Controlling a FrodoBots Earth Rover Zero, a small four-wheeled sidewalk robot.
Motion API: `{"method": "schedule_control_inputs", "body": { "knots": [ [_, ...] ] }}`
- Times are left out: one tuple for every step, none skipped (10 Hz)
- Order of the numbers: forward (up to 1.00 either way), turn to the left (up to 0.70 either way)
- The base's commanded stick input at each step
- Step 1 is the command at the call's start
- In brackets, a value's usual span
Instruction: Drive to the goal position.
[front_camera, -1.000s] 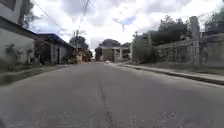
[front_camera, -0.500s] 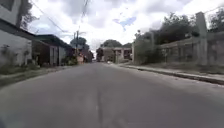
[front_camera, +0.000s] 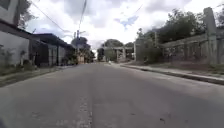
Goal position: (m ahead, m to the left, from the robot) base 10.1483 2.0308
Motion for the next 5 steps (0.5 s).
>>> {"method": "schedule_control_inputs", "body": {
  "knots": [
    [1.00, 0.04],
    [1.00, 0.04],
    [1.00, 0.04],
    [1.00, 0.04],
    [1.00, 0.04]
  ]
}}
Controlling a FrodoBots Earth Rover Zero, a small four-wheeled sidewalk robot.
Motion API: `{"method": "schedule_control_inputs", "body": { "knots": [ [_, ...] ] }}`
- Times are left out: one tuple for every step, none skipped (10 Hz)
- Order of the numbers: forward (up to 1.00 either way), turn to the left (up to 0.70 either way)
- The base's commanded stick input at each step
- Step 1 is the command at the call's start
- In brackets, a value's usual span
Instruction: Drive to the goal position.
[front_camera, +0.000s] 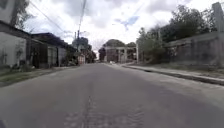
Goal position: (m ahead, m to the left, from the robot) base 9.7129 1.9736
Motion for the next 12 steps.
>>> {"method": "schedule_control_inputs", "body": {
  "knots": [
    [1.00, 0.04],
    [1.00, 0.04],
    [1.00, 0.04],
    [1.00, 0.04],
    [1.00, 0.04],
    [1.00, 0.04],
    [1.00, 0.04],
    [1.00, 0.04],
    [1.00, 0.04],
    [1.00, 0.04],
    [1.00, 0.04],
    [1.00, 0.04]
  ]
}}
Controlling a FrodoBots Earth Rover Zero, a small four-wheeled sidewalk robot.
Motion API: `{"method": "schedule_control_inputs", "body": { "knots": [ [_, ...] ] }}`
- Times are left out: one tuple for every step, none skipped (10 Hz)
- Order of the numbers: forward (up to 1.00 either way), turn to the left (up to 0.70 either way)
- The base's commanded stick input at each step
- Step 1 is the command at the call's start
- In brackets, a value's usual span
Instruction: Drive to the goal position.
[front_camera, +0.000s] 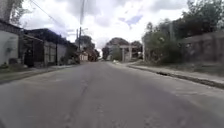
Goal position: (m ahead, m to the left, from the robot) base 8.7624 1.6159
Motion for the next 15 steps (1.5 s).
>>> {"method": "schedule_control_inputs", "body": {
  "knots": [
    [1.00, 0.04],
    [1.00, 0.04],
    [1.00, 0.04],
    [1.00, 0.04],
    [1.00, 0.04],
    [1.00, 0.04],
    [1.00, 0.04],
    [1.00, 0.04],
    [1.00, 0.04],
    [1.00, 0.04],
    [1.00, 0.04],
    [1.00, 0.04],
    [1.00, 0.04],
    [1.00, 0.04],
    [1.00, 0.04]
  ]
}}
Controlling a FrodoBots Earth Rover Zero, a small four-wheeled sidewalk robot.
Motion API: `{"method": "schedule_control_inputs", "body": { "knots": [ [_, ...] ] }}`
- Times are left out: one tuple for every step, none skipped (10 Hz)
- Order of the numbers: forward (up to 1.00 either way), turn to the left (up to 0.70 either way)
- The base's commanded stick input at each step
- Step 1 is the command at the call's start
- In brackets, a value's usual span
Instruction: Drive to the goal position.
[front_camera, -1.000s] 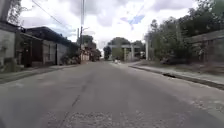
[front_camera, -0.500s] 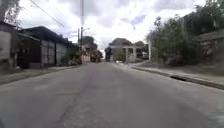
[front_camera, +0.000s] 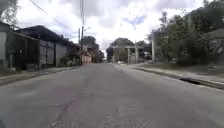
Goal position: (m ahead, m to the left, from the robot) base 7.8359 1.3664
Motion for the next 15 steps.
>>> {"method": "schedule_control_inputs", "body": {
  "knots": [
    [1.00, 0.04],
    [1.00, 0.04],
    [1.00, 0.04],
    [1.00, 0.04],
    [1.00, 0.04],
    [1.00, 0.04],
    [1.00, 0.04],
    [1.00, 0.04],
    [1.00, 0.04],
    [1.00, 0.04],
    [1.00, 0.04],
    [1.00, 0.04],
    [1.00, 0.04],
    [1.00, 0.04],
    [1.00, 0.04]
  ]
}}
